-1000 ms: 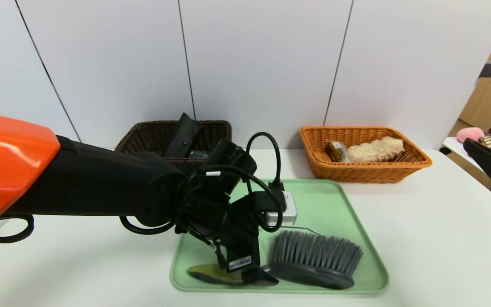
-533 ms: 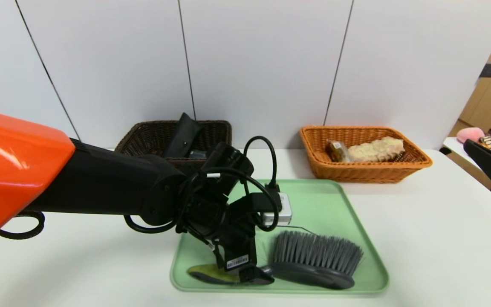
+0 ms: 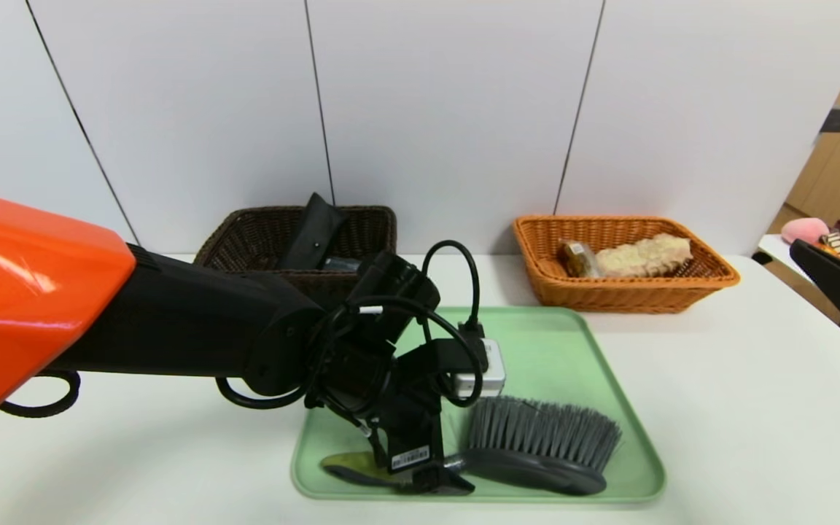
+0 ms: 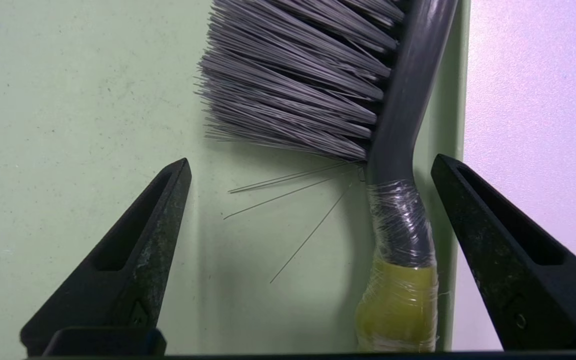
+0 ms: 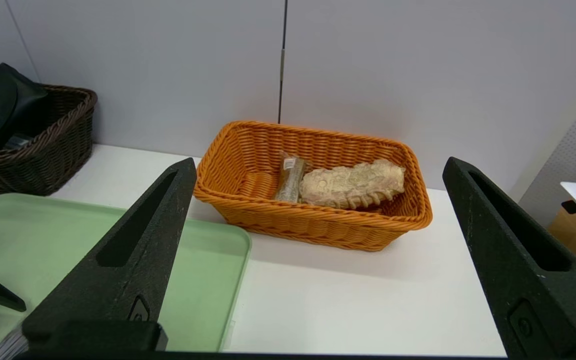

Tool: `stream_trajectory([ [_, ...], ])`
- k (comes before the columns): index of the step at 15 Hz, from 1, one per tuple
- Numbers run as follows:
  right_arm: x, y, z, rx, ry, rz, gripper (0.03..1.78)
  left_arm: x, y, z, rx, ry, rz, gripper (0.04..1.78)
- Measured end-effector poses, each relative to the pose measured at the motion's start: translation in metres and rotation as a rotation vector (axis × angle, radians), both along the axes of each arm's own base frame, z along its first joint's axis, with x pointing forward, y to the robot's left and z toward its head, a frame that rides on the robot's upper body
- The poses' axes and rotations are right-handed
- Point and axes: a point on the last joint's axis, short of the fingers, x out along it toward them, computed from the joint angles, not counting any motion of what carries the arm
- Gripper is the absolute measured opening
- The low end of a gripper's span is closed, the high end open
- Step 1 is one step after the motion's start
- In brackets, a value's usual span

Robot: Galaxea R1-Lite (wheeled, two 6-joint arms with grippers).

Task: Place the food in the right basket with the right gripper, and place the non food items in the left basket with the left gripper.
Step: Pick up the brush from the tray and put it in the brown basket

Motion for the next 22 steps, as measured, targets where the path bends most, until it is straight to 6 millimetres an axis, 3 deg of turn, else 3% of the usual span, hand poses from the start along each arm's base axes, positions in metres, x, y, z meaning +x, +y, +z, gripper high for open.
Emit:
stream_trajectory([
  [4,-0.0003,-0.0001,0.0003,0.001,-0.002,0.0,1.7,-0.0003,0.0002,-0.0018,0.005,0.001,-0.002,1.69],
  [5,-0.0003,-0.0001,0.0004,0.001,-0.002,0.0,1.7,-0.0003,0.0,-0.0019,0.005,0.002,-0.005,1.61],
  [8,-0.0004,-0.0002,0.0008,0.002,-0.004,0.0,1.7,-0.001,0.0,-0.0014,0.006,-0.004,-0.013,1.13],
  [12,-0.0004,-0.0001,0.0006,0.001,-0.003,0.0,1.7,-0.002,0.0016,-0.0015,0.007,-0.004,-0.012,0.63],
  [13,-0.0004,-0.0001,0.0005,0.001,-0.003,0.0,1.7,-0.002,0.0016,-0.0014,0.006,-0.006,-0.011,0.29],
  [22,-0.0004,-0.0003,-0.0004,0.008,0.002,0.0,1.7,-0.0011,0.0007,0.006,-0.019,-0.04,-0.007,0.28],
])
